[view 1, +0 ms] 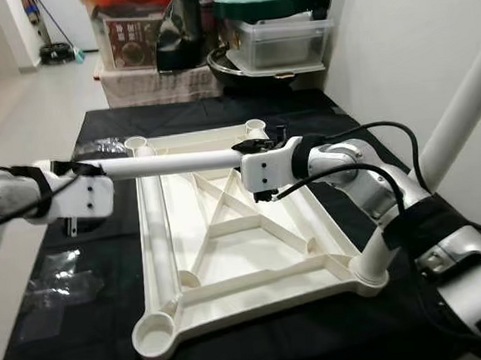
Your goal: Building children table
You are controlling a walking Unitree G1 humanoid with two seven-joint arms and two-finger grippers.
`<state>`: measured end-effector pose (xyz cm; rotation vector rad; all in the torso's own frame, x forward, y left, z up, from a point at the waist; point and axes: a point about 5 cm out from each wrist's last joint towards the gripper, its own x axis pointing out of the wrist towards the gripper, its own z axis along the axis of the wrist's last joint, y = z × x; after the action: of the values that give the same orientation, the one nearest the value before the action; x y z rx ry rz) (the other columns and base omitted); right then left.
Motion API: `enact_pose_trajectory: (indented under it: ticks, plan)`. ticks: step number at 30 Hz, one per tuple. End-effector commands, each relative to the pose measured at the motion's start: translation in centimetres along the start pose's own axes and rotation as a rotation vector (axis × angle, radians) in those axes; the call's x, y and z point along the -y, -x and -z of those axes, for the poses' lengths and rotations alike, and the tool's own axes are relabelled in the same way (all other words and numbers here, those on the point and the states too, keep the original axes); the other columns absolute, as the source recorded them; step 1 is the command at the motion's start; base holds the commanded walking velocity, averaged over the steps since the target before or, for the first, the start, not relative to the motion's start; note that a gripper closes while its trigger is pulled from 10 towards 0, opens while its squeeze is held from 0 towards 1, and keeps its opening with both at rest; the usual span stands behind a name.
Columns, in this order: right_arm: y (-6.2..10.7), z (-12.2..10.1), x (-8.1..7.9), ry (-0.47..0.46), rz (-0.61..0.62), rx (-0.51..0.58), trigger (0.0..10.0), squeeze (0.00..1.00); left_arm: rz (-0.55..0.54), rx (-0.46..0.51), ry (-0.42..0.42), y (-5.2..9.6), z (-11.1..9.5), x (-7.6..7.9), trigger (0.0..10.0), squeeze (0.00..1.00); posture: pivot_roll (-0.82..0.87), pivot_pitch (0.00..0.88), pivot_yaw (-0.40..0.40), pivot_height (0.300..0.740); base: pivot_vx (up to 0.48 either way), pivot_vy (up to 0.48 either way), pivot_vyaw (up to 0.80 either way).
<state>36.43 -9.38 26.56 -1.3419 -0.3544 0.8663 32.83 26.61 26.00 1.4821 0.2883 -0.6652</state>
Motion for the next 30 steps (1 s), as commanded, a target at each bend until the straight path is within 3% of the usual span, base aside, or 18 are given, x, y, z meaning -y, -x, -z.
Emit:
enact_pose_trajectory:
  ticks: [1, 6, 9, 15, 19, 27, 30]
  plan:
    - [0.1, -1.0, 0.6, 0.024, 0.024, 0.056, 0.0, 0.0, 0.002, -0.011, -0.014, -0.6, 0.0, 0.0, 10.0, 0.0, 0.04, 0.0, -0.029, 0.74, 0.0, 0.0, 0.0]
    - [0.0, -1.4, 0.4, 0.012, 0.027, 0.074, 0.0, 0.0, -0.019, -0.033, -0.045, -0.7, 0.3, -0.3, 10.0, 0.0, 0.04, 0.0, -0.03, 0.74, 0.0, 0.0, 0.0]
    - [-0.2, -1.2, 0.2, -0.007, 0.024, 0.067, 0.0, 0.0, -0.14, 0.076, -0.106, -0.1, -1.9, -2.0, 10.0, 0.0, 0.04, 0.0, -0.041, 0.74, 0.0, 0.0, 0.0]
    - [-0.3, -0.8, -0.1, -0.017, 0.017, 0.046, 0.0, 0.0, -0.184, 0.153, -0.131, 0.4, -3.8, -3.0, 10.0, 0.0, 0.05, 0.0, -0.051, 0.74, 0.0, 0.0, 0.0]
    - [-0.6, -0.2, -0.7, -0.038, -0.006, 0.01, 0.0, 0.0, -0.214, 0.329, -0.133, 1.7, -7.3, -3.7, 10.0, 0.0, 0.05, 0.0, -0.056, 0.74, 0.0, 0.0, 0.0]
    - [-0.6, -0.1, -0.9, -0.047, -0.016, 0.01, 0.0, 0.0, -0.252, 0.288, -0.147, 2.1, -6.5, -4.5, 10.0, 0.0, 0.05, 0.0, -0.06, 0.74, 0.0, 0.0, 0.0]
    - [-0.6, -0.2, -0.9, -0.052, -0.015, 0.013, 0.0, 0.0, -0.236, 0.21, -0.125, 2.0, -4.9, -4.4, 10.0, 0.0, 0.05, 0.0, -0.054, 0.74, 0.0, 0.0, 0.0]
